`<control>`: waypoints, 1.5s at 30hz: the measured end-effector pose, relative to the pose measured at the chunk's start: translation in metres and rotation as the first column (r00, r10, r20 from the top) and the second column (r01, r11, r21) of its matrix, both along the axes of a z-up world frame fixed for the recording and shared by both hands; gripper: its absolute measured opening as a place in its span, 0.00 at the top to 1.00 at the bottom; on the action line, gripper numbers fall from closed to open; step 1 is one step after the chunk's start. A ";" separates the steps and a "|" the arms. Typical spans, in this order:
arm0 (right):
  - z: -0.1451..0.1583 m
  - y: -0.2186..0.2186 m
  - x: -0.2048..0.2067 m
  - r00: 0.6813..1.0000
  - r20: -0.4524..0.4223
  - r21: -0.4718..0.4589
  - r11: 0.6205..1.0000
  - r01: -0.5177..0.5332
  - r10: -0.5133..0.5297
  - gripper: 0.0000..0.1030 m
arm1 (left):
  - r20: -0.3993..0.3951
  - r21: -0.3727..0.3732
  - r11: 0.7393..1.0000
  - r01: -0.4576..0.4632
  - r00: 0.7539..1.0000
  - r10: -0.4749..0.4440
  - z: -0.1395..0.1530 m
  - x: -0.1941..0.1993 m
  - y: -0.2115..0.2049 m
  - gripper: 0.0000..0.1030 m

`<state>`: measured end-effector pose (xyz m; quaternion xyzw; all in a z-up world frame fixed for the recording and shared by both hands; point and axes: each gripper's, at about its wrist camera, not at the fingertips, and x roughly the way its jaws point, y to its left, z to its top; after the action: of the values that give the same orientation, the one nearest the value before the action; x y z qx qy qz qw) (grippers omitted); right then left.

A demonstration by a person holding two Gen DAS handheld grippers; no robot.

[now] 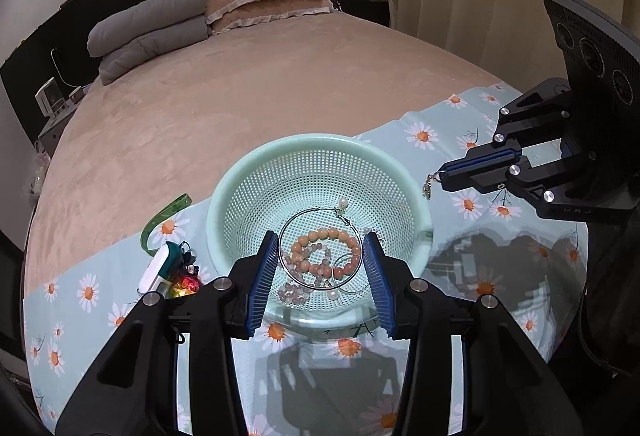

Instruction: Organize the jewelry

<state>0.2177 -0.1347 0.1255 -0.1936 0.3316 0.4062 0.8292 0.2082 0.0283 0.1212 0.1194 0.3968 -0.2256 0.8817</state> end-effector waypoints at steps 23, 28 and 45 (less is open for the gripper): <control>-0.010 -0.007 0.009 0.985 0.046 0.031 0.986 0.164 -0.165 0.18 | 0.022 0.028 0.992 -0.121 0.992 0.121 -0.005 -0.004 0.022 0.06; -0.008 -0.001 0.001 0.983 0.064 0.000 0.985 0.174 -0.173 0.16 | 0.037 0.037 0.990 -0.135 0.990 0.133 -0.005 -0.014 0.021 0.06; -0.024 -0.040 -0.036 0.885 0.069 0.114 0.885 0.452 -0.461 0.08 | 0.135 -0.030 0.898 -0.439 0.888 0.439 -0.020 -0.047 0.016 0.06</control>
<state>0.1814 -0.1745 0.1013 -0.0896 0.3090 0.2053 0.9243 0.1617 0.0445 0.1010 0.0424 0.3514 -0.0114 0.9352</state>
